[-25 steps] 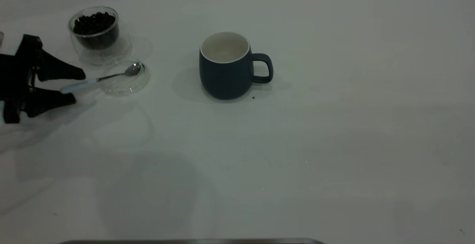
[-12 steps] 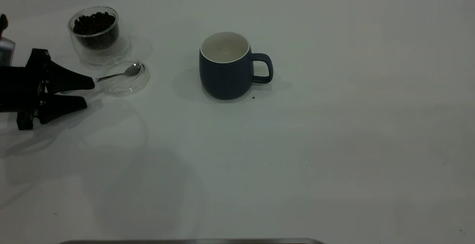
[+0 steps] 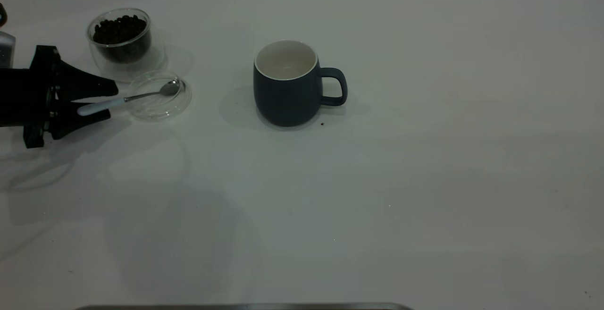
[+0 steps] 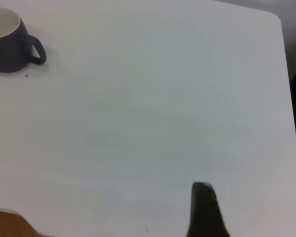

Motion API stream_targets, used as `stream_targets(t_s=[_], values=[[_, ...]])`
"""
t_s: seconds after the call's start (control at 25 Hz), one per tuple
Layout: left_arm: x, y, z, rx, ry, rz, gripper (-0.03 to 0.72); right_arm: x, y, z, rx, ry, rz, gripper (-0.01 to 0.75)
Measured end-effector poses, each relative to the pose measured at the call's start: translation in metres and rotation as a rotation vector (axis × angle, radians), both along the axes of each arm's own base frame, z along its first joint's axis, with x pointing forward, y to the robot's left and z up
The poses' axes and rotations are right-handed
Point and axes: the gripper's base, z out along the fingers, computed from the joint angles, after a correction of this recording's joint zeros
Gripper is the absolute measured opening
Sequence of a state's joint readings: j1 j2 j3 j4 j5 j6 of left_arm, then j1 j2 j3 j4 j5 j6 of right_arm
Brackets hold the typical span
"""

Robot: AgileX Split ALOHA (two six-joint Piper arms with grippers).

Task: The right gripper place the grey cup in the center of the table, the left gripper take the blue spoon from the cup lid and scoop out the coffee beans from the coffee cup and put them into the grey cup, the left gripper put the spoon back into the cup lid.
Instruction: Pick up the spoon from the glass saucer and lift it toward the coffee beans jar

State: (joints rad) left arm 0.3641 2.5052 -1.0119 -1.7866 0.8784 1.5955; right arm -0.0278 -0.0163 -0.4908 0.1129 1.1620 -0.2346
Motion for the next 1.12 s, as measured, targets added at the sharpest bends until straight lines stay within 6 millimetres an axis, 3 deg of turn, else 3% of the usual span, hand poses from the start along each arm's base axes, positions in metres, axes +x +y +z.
stream_targets(t_s=[0.16, 0.44, 0.76, 1.12], values=[[0.000, 0.000, 0.000, -0.012, 0.013, 0.010, 0.428, 0.000, 0.000, 0.000, 0.000, 0.000, 0.000, 0.458], [0.000, 0.000, 0.000, -0.016, 0.017, 0.013, 0.135, 0.000, 0.000, 0.000, 0.000, 0.000, 0.000, 0.458], [0.002, 0.000, 0.003, -0.037, 0.037, 0.031, 0.122, 0.000, 0.000, 0.000, 0.000, 0.000, 0.000, 0.458], [0.006, 0.001, 0.034, -0.068, 0.077, 0.005, 0.122, 0.000, 0.000, 0.000, 0.000, 0.000, 0.000, 0.458]])
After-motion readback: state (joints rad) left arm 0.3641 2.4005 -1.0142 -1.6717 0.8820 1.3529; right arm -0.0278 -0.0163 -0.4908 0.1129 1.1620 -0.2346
